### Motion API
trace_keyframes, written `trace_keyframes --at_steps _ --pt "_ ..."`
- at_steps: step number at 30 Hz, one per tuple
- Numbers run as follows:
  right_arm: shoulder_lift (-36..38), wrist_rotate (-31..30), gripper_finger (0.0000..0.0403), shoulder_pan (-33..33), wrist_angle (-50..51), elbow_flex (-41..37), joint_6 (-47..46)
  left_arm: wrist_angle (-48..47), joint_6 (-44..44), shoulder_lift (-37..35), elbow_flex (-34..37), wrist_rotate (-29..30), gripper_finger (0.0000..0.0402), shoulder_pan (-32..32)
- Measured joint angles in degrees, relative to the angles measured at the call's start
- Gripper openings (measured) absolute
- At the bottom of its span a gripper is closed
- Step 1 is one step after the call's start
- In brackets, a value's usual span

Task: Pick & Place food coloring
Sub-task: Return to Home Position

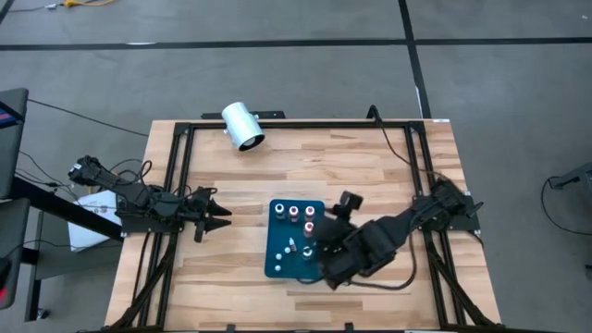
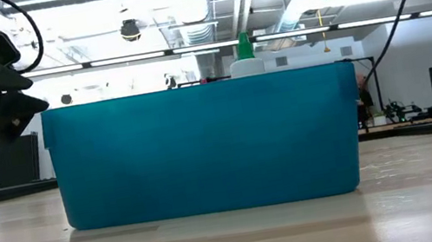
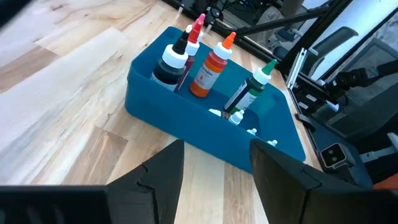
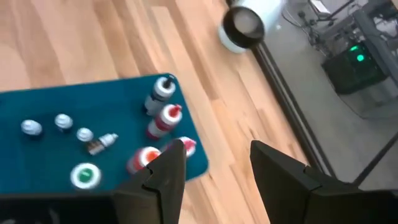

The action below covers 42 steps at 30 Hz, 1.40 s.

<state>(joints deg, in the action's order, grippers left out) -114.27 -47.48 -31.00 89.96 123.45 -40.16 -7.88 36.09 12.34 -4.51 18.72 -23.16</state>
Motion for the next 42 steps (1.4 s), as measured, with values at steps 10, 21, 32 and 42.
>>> trace_keyframes --at_steps 10,21,32,42 --pt "16.6 4.3 0.0171 1.6 -14.9 -26.7 0.1 2.6 -5.2 0.0 0.0 -0.4 0.0174 0.0" --pt "36.5 17.8 0.0171 11.0 -48.0 -56.5 8.7 11.1 -12.3 0.0 0.0 -5.6 0.0174 2.6" --pt "56.9 17.3 0.0169 14.4 -60.7 -74.2 6.9 17.5 -19.3 0.0 0.0 -18.8 0.0174 17.0" --pt "71.0 15.6 0.0169 13.5 -71.4 -90.3 3.0 17.1 -19.0 0.0 0.0 -27.8 0.0174 27.4"
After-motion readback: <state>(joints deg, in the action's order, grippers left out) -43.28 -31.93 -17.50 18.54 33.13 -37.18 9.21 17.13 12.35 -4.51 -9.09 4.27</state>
